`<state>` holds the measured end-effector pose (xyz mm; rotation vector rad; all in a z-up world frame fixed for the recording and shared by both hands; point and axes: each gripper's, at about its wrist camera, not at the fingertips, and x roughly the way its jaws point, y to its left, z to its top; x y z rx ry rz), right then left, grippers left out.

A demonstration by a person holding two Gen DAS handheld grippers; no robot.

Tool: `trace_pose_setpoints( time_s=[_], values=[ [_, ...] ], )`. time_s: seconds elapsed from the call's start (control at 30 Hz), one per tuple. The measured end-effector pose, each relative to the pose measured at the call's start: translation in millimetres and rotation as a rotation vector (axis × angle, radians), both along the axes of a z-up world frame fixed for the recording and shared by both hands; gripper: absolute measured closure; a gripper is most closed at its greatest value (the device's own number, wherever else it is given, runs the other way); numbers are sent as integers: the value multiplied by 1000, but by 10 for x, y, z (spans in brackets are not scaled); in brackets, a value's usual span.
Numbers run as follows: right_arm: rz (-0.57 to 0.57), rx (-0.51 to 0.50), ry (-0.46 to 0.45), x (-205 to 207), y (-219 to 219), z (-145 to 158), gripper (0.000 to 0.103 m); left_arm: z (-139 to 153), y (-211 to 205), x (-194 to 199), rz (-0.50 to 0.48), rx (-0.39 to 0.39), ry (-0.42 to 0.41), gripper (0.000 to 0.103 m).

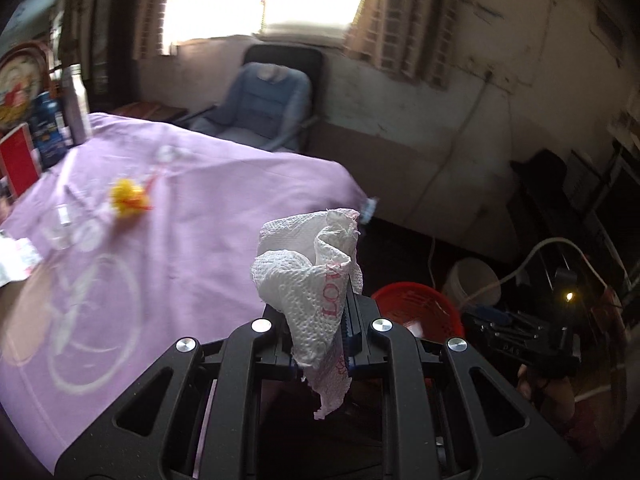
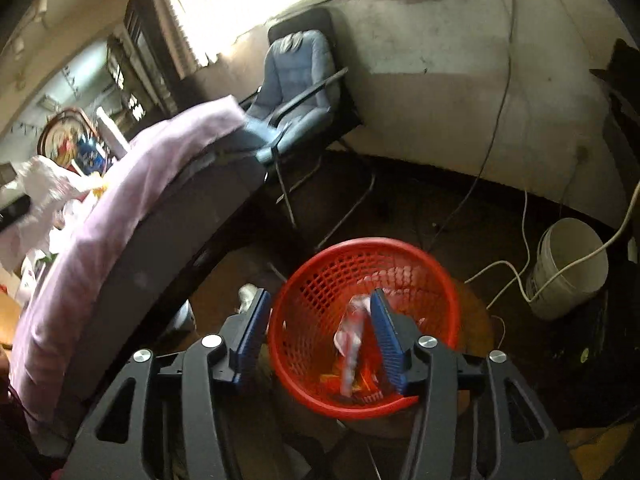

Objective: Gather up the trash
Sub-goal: 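Open the right gripper over the basket to drop the chip bag while the left gripper holds the tissue, then open the left gripper over the basket to drop the tissue, then withdraw both open grippers from the basket back to the table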

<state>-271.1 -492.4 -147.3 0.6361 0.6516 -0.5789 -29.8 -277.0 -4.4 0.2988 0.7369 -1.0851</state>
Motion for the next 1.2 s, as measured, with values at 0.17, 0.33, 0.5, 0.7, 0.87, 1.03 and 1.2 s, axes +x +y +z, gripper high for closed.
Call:
trace_pose_setpoints(
  time_s=[0.17,0.33,0.5,0.7,0.87,1.03,1.2],
  values=[
    [-61,7,-76,-168,-121,59,39,-184,-462,-228,-98,48,19,84],
    [-91,17,-100,-319,-221,33,38,-410,-912,-505,-198,104,41,84],
    [-111,35,-109,-402,-301,0,38,-729,-1322,-756,-281,182,78,84],
    [-137,76,-115,-468,-419,-114,37,-1057,-1568,-916,-336,263,96,69],
    [-143,85,-123,-500,-430,-134,36,-1075,-1576,-918,-312,263,79,26],
    [-133,85,-128,-478,-401,-101,36,-1003,-1523,-819,-274,255,78,17],
    [-120,68,-132,-444,-352,-7,32,-876,-1417,-688,-225,232,68,14]
  ],
)
